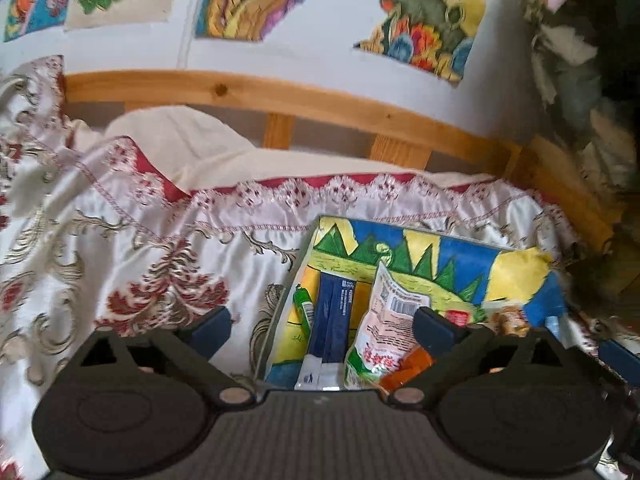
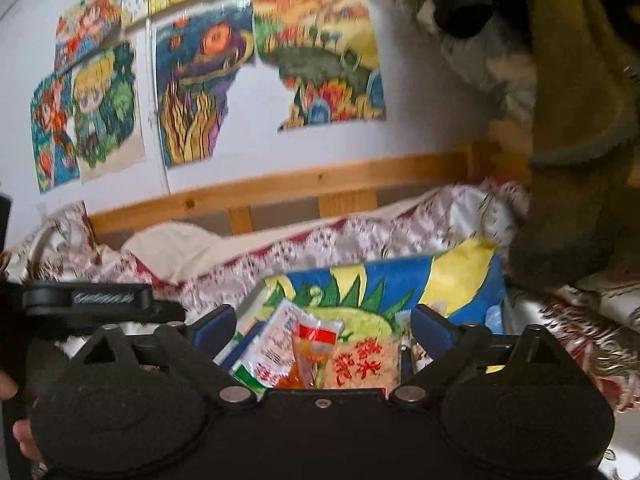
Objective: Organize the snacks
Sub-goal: 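Release the blue pack and orange bag into the tray and raise both tools, then move both open tools back toward the gold pack and tangerine on the bed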
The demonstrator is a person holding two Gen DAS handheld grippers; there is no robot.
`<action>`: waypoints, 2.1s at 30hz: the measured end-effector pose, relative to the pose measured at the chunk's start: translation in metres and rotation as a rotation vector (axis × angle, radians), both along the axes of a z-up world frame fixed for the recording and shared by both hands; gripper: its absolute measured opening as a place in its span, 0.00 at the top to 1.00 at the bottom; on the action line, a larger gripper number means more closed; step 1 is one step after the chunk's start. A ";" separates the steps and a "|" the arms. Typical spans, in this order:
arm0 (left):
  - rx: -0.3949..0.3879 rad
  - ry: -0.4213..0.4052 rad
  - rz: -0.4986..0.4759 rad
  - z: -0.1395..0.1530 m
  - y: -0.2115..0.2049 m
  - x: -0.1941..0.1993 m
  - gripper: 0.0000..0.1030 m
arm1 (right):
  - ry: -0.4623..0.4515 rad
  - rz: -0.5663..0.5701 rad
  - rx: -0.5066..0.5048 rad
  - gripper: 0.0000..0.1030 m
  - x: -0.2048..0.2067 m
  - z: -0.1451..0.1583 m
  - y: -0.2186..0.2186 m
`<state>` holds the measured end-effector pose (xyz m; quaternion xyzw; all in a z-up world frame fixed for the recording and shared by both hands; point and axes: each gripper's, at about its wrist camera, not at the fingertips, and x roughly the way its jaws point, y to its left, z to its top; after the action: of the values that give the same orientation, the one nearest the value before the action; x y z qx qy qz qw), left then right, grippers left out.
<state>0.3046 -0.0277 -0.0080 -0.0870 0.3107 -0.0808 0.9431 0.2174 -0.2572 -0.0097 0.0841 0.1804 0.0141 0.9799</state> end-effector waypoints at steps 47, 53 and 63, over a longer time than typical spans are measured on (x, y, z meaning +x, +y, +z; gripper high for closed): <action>0.245 -0.133 0.002 0.024 0.029 -0.284 0.00 | 0.042 -0.208 0.025 0.00 -0.241 0.026 0.014; 0.195 -0.048 0.009 0.012 0.034 -0.286 0.00 | 0.090 -0.195 0.090 0.00 -0.251 0.024 0.008; 0.256 -0.039 0.030 0.008 0.033 -0.293 0.00 | 0.100 -0.092 -0.024 0.01 -0.271 0.023 0.038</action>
<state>0.0116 0.0050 0.0000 0.0310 0.2987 -0.0281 0.9534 -0.0537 -0.2189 0.0132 0.0814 0.2253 -0.0375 0.9702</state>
